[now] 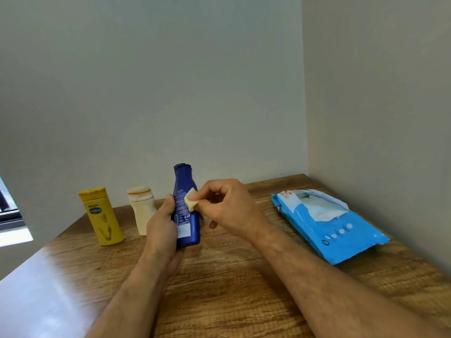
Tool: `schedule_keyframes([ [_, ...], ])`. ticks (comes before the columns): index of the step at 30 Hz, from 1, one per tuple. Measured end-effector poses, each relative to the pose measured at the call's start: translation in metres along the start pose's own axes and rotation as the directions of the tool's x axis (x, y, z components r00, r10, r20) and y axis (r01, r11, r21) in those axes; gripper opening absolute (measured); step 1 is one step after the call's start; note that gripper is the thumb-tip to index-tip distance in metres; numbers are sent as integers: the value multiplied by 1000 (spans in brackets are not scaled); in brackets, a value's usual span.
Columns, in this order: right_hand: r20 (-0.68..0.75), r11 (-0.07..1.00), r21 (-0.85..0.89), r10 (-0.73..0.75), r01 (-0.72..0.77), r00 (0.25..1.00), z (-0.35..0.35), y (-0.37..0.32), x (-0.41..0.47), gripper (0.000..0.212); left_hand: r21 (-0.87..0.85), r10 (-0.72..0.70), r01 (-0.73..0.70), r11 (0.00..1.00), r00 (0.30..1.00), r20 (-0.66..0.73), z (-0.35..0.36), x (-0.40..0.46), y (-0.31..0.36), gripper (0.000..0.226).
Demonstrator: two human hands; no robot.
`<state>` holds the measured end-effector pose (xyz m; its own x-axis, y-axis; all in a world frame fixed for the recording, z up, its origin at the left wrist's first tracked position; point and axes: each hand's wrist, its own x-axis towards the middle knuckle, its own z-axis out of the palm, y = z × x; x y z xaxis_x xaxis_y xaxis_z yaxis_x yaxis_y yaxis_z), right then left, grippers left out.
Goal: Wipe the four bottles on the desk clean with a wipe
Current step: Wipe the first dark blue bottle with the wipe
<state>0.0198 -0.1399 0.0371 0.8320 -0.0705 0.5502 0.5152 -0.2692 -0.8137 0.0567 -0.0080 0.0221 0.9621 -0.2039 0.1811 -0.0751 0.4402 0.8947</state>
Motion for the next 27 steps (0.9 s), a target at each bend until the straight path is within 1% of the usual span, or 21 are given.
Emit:
schedule_keyframes([
  [3, 173, 997, -36, 80, -75, 982, 2, 3, -2, 6, -41, -16, 16, 999, 1000, 3, -2, 2, 2, 37],
  [5, 208, 994, -53, 107, -98, 972, 1, 4, -1, 5, -33, -18, 18, 999, 1000, 0, -1, 2, 2, 36],
  [7, 143, 993, -56, 113, -106, 983, 1, 3, -1, 8, -21, -8, 8, 1000, 1000, -4, 1, 2, 1, 34],
  [9, 26, 993, -58, 102, -100, 994, 3, 2, 1, 12, 11, 1, -1, 1000, 1000, 9, 3, 0, 0, 31],
  [12, -131, 997, -45, 53, -59, 990, 3, 3, 6, 11, 37, -4, 3, 999, 1000, 28, 4, -2, -2, 28],
  [13, -152, 998, -31, 50, -55, 987, 1, 2, 7, 10, 40, -9, 8, 999, 1000, 24, 4, -2, -3, 28],
  [14, -144, 998, -14, 59, -62, 988, -1, 1, 7, 11, 40, -13, 12, 999, 1000, 18, 3, -1, -3, 28],
  [15, -106, 997, -2, 77, -78, 991, -2, 1, 6, 12, 34, -14, 14, 999, 1000, 12, 3, -1, -4, 28],
  [18, 88, 991, -26, 135, -134, 987, -3, -1, 2, 15, -37, -9, 9, 999, 1000, -12, 0, 3, -3, 32],
  [20, 204, 986, -53, 168, -160, 964, -1, -1, 1, 14, -77, 9, -13, 997, 999, -46, -2, 5, -1, 33],
  [22, 283, 980, -63, 200, -190, 938, 0, -1, 1, 13, -79, 28, -34, 996, 997, -78, -2, 5, 0, 31],
  [25, 328, 975, -63, 221, -212, 919, -2, 0, 0, 13, -66, 36, -44, 997, 993, -109, -1, 5, 0, 30],
  [27, 280, 980, -46, 199, -194, 939, -1, 0, 0, 15, -63, 28, -35, 997, 994, -105, -1, 5, 0, 33],
])
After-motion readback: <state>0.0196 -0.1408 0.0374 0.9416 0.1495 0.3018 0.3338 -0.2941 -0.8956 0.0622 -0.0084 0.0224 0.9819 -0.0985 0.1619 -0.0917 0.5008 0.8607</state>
